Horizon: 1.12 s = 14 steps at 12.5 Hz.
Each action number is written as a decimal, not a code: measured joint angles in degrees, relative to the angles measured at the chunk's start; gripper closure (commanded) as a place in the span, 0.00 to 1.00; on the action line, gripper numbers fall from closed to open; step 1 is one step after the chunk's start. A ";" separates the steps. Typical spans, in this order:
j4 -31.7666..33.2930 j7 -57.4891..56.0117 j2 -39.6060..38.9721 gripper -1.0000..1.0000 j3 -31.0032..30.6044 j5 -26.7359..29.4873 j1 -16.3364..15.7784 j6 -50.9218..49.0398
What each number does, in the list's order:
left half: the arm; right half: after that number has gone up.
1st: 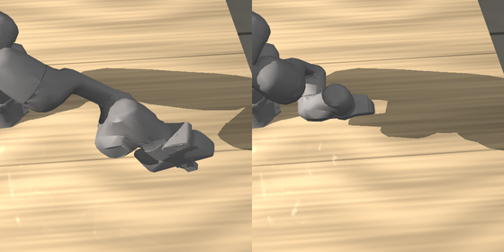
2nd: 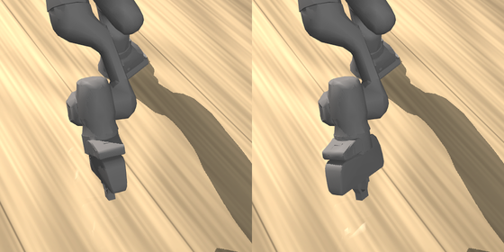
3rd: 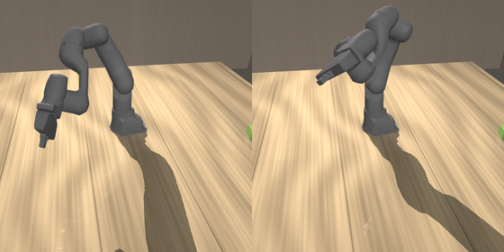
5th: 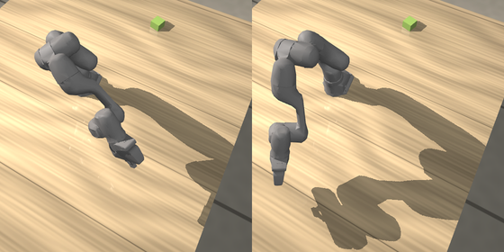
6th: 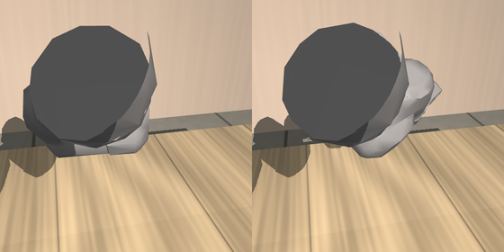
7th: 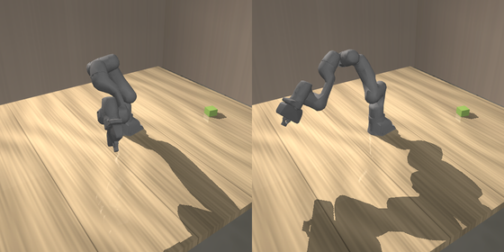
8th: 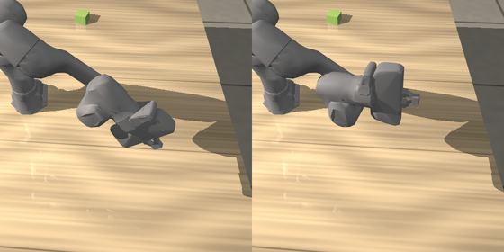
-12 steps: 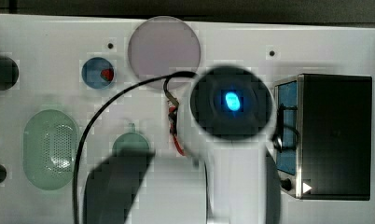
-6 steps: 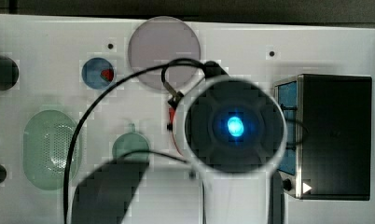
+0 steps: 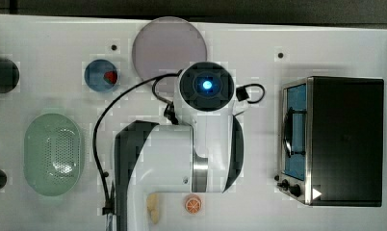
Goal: Pick Ketchup from the table and place it in strainer.
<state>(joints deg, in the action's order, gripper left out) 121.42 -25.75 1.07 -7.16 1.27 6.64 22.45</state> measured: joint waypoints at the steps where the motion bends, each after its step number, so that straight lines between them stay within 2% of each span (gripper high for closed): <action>1: 2.46 -5.78 -0.52 0.00 -0.27 -0.04 0.12 3.26; 3: 6.27 -15.46 -0.48 0.00 -0.65 -0.04 0.03 7.93; 6: 10.41 -23.40 -0.26 0.00 -1.44 0.30 -0.02 16.32; 11: 18.80 -27.07 -2.01 0.00 -1.40 0.19 -0.70 23.96; 14: 19.36 -27.49 -7.30 0.00 -1.71 -0.68 -0.47 29.33</action>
<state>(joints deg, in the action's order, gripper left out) 140.78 -53.24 -6.24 -8.87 0.60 6.17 51.78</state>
